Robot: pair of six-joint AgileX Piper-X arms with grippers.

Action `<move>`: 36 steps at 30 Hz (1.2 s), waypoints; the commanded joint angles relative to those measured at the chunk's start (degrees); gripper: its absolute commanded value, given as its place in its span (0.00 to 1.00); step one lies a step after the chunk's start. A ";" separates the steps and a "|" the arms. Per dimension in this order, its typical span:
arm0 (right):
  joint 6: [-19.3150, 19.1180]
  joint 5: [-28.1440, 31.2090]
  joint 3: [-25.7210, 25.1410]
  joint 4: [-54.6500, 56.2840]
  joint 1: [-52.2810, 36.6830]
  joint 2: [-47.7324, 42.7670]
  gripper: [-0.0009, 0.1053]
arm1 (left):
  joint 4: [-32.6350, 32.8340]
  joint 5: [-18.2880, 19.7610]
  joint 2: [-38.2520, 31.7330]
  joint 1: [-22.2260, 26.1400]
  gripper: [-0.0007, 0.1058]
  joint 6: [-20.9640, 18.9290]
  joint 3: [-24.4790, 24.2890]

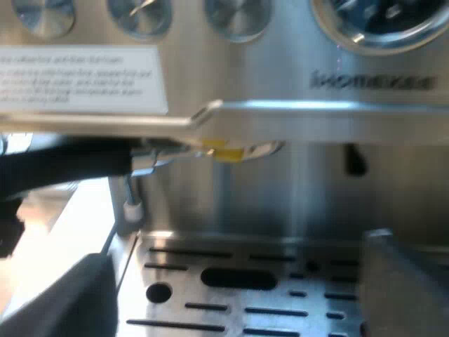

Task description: Put the handle in the coffee machine

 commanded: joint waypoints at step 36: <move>-27.61 -18.72 9.26 -45.93 -10.09 13.46 0.42 | -4.61 13.24 -1.65 -0.13 0.01 2.89 -1.29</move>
